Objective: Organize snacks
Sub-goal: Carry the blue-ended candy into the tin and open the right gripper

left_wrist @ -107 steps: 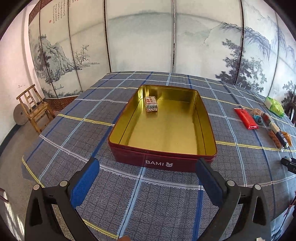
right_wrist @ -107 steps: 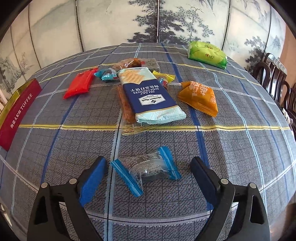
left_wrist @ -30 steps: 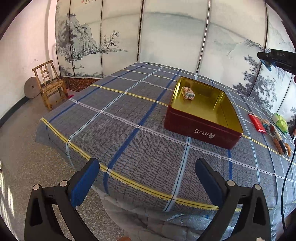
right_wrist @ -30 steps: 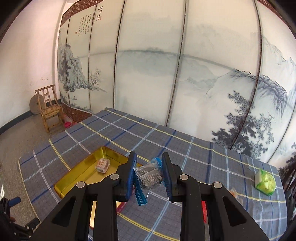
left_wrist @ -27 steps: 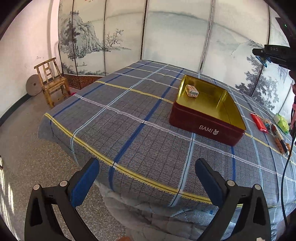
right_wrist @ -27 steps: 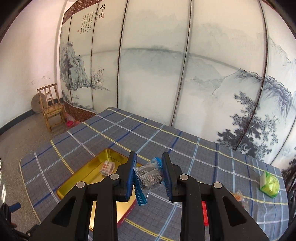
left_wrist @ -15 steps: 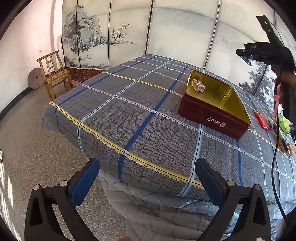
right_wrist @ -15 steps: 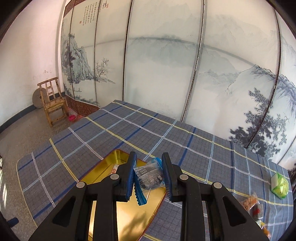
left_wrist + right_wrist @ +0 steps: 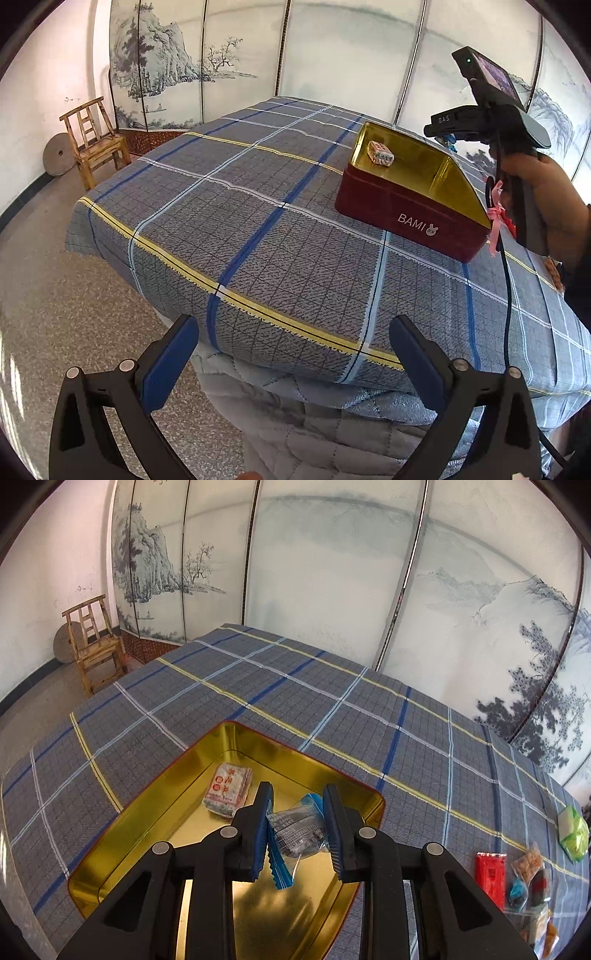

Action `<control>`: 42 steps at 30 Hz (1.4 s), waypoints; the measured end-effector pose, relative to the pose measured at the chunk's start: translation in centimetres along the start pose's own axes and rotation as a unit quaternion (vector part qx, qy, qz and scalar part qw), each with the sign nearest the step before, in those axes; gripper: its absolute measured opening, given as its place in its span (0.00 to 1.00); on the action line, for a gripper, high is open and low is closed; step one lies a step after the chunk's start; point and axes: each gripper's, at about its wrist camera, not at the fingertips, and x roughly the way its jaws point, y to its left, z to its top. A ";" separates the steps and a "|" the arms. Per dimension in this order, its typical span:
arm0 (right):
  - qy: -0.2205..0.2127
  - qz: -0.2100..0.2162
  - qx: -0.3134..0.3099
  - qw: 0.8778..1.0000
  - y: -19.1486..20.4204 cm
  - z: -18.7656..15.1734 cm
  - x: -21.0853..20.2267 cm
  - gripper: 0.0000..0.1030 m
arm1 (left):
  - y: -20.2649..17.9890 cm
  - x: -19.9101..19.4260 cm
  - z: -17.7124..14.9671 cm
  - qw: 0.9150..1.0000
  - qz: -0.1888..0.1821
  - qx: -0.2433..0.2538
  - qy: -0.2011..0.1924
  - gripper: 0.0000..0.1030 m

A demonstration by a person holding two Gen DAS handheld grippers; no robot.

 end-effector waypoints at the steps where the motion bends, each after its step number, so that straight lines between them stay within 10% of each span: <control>1: 0.005 -0.002 0.000 1.000 0.1 -0.2 0.4 0.28 | 0.0 0.1 0.0 1.000 0.000 0.000 0.002 0.99; 30: 0.068 0.005 0.000 0.998 0.8 -1.2 3.7 0.29 | -1.2 1.0 -0.2 1.000 0.004 0.013 0.020 0.99; 42: 0.024 0.061 0.040 0.997 -1.7 -0.9 0.3 0.62 | -2.9 -0.7 0.0 0.999 0.019 0.034 0.012 0.99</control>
